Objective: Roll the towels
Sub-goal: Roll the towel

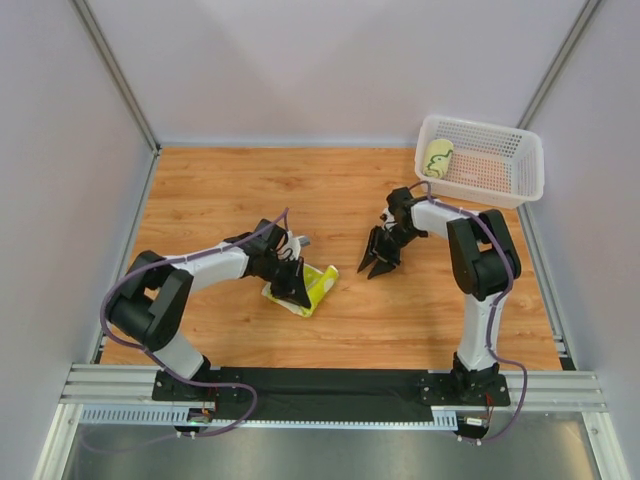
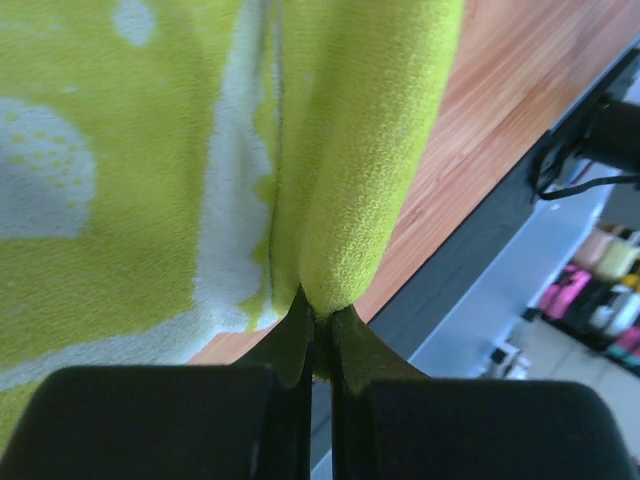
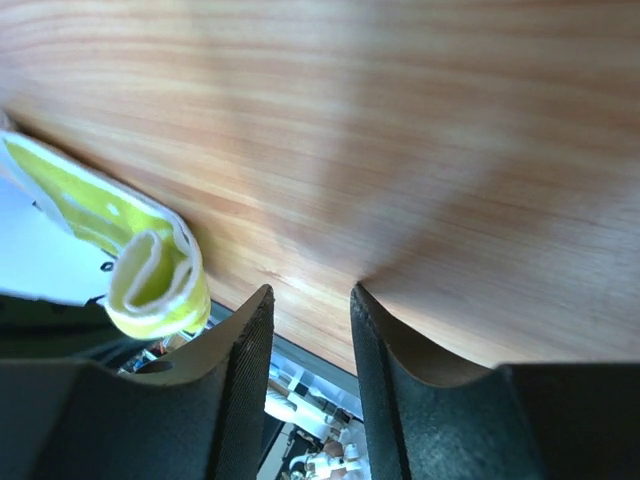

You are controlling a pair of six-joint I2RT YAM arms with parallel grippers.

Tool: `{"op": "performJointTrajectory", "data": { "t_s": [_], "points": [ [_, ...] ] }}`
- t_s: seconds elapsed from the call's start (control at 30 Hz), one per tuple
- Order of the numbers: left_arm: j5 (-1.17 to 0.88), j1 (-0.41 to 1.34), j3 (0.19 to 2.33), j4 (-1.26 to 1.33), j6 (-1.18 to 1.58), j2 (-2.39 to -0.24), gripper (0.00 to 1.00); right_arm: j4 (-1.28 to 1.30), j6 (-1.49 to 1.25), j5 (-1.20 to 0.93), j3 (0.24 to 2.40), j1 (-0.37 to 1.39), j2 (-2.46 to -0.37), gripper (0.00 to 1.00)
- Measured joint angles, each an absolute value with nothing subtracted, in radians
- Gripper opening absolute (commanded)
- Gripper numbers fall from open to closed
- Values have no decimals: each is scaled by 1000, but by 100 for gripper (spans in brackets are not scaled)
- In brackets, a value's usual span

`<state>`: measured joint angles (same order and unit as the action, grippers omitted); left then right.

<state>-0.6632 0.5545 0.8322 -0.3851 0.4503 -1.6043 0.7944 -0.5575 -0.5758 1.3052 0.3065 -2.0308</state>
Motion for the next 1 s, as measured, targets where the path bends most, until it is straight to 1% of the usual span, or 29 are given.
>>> {"op": "performJointTrajectory", "data": {
  "t_s": [0.1,0.13,0.2,0.3,0.57,1.0],
  "points": [
    [-721,493,800,-353,492,-1624,0,740,-561,-616,1253,308,-2003,47],
    [-730,477,794,-349,502,-1633,0,718,-565,-633,1234,311,-1994,51],
    [-739,463,787,-347,520,-1648,0,672,-581,-672,1202,320,-1982,55],
    [-746,460,787,-346,536,-1661,0,606,-600,-719,1179,352,-1977,59],
    [-789,410,743,-307,599,-1712,0,432,-654,-780,1175,484,-1977,60],
    [-871,356,737,-305,634,-1775,0,334,-681,-820,1177,528,-2026,61]
  ]
}}
